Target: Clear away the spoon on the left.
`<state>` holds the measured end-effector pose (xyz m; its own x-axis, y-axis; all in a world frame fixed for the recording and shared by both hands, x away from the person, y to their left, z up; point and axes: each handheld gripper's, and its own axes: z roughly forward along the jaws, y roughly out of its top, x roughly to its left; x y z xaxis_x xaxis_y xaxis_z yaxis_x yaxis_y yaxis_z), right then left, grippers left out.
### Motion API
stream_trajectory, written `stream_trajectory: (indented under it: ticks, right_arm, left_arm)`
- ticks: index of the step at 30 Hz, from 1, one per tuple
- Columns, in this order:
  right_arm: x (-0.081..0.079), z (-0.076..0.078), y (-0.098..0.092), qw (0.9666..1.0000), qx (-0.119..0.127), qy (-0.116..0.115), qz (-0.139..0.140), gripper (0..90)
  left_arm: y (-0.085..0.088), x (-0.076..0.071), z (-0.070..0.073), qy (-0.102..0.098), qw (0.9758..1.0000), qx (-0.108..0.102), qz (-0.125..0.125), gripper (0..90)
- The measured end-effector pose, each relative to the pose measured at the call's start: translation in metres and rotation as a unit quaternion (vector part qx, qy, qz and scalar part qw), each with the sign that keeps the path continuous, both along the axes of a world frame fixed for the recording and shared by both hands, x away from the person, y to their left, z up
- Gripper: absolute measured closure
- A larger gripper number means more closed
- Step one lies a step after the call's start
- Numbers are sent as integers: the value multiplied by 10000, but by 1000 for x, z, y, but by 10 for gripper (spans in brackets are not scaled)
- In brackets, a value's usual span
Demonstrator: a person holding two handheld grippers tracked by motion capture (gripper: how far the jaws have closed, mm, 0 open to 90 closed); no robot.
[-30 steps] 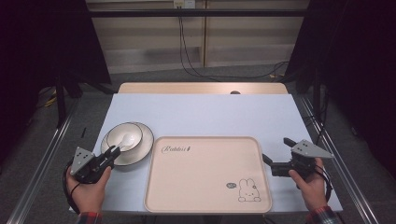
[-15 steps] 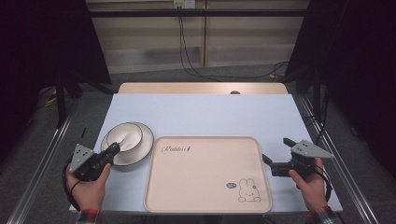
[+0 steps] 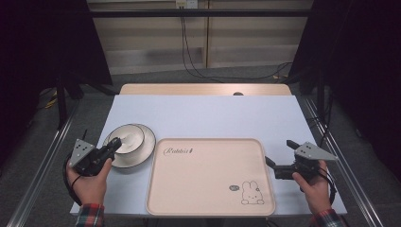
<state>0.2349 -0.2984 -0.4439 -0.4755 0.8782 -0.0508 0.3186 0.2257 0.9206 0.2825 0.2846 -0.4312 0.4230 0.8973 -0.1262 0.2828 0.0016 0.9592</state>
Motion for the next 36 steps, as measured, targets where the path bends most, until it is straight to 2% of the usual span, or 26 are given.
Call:
stream_trajectory:
  ticks: [1,8,9,19,22,25,31,36]
  right_arm:
    - [0,0,0,10000,-10,-3,-4,7]
    - [0,0,1,10000,-15,-2,16,7]
    - [0,-1,1,10000,-16,-9,3,7]
    - [0,0,-1,10000,24,8,-16,7]
    - [0,-1,-1,10000,28,-1,-19,7]
    - [0,-1,-1,10000,34,28,-17,7]
    - [0,-2,-2,10000,91,5,-13,12]
    - [0,-2,-1,10000,88,18,-24,12]
  left_arm:
    - [-1,4,2,-8,10000,-67,18,848]
    - [-3,17,9,13,9999,-112,39,849]
    - [-4,21,11,11,9998,-191,33,849]
    - [-13,41,17,-3,9998,-175,114,849]
    - [-14,45,16,-7,9997,-216,75,849]
    - [-16,50,15,-24,9993,-344,124,849]
    - [-20,60,13,-39,9988,-442,231,851]
    - [-22,62,12,-65,9988,-425,249,853]
